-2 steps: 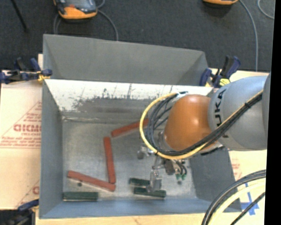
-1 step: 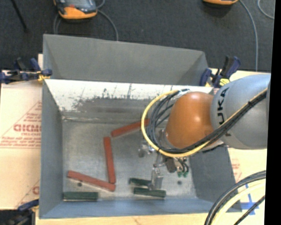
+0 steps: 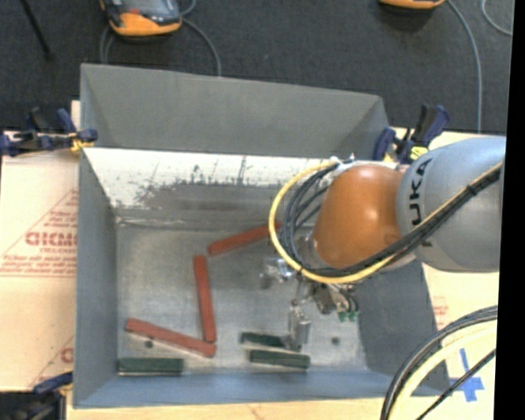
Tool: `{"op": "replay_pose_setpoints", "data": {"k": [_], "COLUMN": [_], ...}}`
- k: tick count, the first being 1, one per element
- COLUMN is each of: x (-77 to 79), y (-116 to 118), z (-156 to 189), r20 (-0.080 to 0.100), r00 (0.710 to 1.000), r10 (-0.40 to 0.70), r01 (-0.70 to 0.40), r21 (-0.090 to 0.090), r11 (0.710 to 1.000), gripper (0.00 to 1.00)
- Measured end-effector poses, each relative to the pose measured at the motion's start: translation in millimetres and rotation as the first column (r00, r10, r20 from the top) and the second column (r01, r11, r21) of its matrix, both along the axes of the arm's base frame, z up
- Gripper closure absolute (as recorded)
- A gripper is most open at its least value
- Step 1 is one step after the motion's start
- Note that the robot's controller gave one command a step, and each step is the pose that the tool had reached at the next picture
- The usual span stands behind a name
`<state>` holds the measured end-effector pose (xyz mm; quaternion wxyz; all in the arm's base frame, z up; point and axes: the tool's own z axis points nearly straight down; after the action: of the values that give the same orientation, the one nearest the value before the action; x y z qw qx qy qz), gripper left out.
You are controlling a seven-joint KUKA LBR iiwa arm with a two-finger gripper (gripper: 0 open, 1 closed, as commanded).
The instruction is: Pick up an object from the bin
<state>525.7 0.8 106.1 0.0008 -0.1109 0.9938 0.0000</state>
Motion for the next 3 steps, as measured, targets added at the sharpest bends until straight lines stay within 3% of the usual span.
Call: {"op": "replay_pose_setpoints", "data": {"k": [1, 3], "x": [-52.8, -50.8], "y": [37.1, 35.2], "z": [-33.0, -27.3], "r20": [0.002, -0.004], "r00": [0.994, 0.994], "r10": [-0.113, -0.109], "r01": [0.113, 0.109], "r21": [0.000, 0.000], "r11": [0.994, 0.994], "gripper": [1.00, 1.00]}}
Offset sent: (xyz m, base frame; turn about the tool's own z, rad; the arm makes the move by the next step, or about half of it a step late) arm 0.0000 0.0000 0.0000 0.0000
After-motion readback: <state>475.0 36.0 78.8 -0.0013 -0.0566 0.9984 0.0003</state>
